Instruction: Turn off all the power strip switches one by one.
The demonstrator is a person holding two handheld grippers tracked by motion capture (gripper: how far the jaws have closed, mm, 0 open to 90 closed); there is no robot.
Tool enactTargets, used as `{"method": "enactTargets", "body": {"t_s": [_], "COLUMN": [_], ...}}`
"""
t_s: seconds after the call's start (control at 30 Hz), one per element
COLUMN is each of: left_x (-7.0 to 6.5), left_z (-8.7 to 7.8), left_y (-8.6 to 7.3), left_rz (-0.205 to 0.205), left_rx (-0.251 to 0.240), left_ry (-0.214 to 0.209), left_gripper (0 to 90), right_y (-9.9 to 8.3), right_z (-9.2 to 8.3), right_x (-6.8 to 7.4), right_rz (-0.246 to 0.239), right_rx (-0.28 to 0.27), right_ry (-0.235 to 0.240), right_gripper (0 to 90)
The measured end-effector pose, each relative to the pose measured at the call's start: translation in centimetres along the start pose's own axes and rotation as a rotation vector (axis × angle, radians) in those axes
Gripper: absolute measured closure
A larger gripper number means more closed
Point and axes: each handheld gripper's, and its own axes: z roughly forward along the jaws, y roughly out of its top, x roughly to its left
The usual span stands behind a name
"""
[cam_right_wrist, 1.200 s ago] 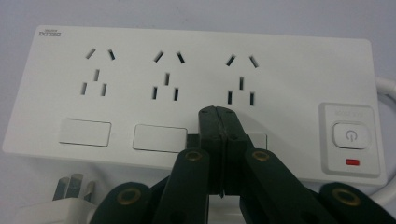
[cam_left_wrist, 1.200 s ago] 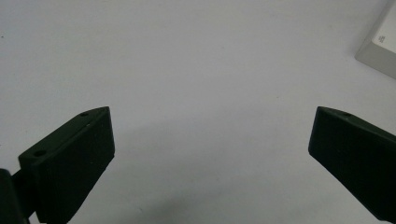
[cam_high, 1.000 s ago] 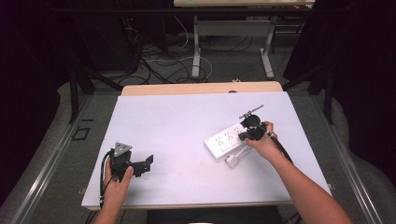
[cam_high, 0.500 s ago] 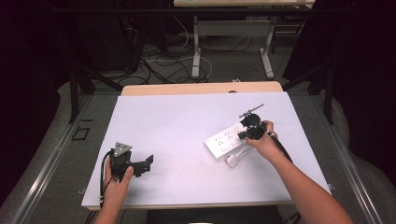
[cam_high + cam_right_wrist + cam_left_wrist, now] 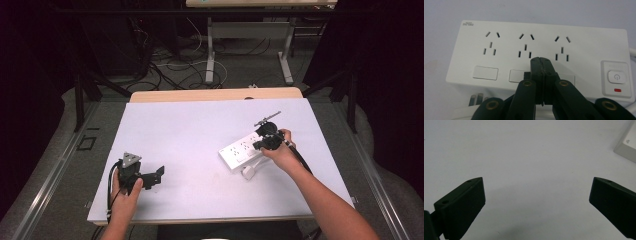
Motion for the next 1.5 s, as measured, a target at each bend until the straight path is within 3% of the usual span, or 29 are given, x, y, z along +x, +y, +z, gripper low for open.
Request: {"method": "enactTargets", "body": {"t_s": [0.2, 0.77, 0.83, 0.87, 1.0, 1.03, 1.07, 1.13, 1.27, 1.37, 1.43, 1.5], "left_x": [0.0, 0.0, 0.0, 0.0, 0.0, 0.0, 0.0, 0.0, 0.0, 0.0, 0.0, 0.0], "left_z": [0.0, 0.0, 0.0, 0.0, 0.0, 0.0, 0.0, 0.0, 0.0, 0.0, 0.0, 0.0], "left_y": [0.0, 0.0, 0.0, 0.0, 0.0, 0.0, 0.0, 0.0, 0.0, 0.0, 0.0, 0.0], "left_rz": [0.004, -0.005, -0.004, -0.005, -0.005, -0.004, -0.005, -0.004, -0.004, -0.005, -0.004, -0.005], "left_rx": [0.005, 0.002, 0.002, 0.002, 0.002, 0.002, 0.002, 0.003, 0.003, 0.002, -0.001, -0.004], "left_ry": [-0.002, -0.001, 0.000, 0.000, 0.000, 0.000, 0.000, 0.000, 0.000, 0.000, 0.001, 0.001], "left_gripper": [0.4, 0.4, 0.4, 0.5, 0.4, 0.4, 0.4, 0.4, 0.4, 0.4, 0.4, 0.4], "right_y": [0.1, 0.2, 0.1, 0.2, 0.1, 0.2, 0.0, 0.1, 0.0, 0.0, -0.1, 0.0], "right_z": [0.0, 0.4, 0.6, 0.5, 0.6, 0.4, 0.8, 0.7, 0.9, 0.9, 1.3, 1.1], "right_x": [0.4, 1.8, 1.9, 2.0, 2.2, 2.1, 2.2, 2.4, 2.4, 2.5, 2.4, 2.5], "right_rz": [-0.021, -0.067, -0.067, -0.066, -0.066, -0.079, -0.077, -0.064, -0.071, -0.072, -0.080, -0.072], "right_rx": [-0.017, 0.012, -0.018, 0.014, 0.003, 0.044, -0.005, 0.026, 0.006, 0.032, -0.016, 0.038], "right_ry": [0.013, 0.034, 0.048, 0.034, 0.050, 0.044, 0.053, 0.032, 0.050, 0.040, 0.055, 0.044], "right_gripper": [90.0, 90.0, 90.0, 90.0, 90.0, 90.0, 89.9, 89.9, 89.6, 89.3, 89.0, 88.6]}}
